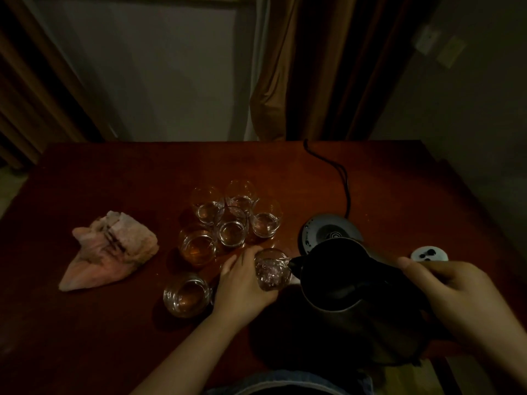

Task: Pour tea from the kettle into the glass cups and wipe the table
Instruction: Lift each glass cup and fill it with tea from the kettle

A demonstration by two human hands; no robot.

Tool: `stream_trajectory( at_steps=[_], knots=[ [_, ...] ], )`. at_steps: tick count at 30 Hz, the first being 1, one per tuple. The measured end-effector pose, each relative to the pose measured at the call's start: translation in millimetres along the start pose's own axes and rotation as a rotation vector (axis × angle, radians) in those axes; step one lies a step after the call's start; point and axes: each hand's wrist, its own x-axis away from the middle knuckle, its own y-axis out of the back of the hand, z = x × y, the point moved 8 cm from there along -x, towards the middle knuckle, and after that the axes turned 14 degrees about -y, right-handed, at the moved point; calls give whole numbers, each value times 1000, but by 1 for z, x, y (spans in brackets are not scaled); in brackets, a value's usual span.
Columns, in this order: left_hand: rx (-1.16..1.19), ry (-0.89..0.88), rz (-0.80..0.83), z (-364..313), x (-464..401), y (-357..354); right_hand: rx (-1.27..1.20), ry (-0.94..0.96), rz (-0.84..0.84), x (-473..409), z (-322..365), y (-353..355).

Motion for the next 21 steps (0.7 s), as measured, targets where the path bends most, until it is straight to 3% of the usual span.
stream_trajectory(
  at_steps=[13,21],
  knots=[
    [-29,-60,-52,0,-3,-1,-31,9,10,-9,-14,0],
    [-154,-45,-57,-3,1,0,-357,-124,29,-7,-46,-5]
  ],
)
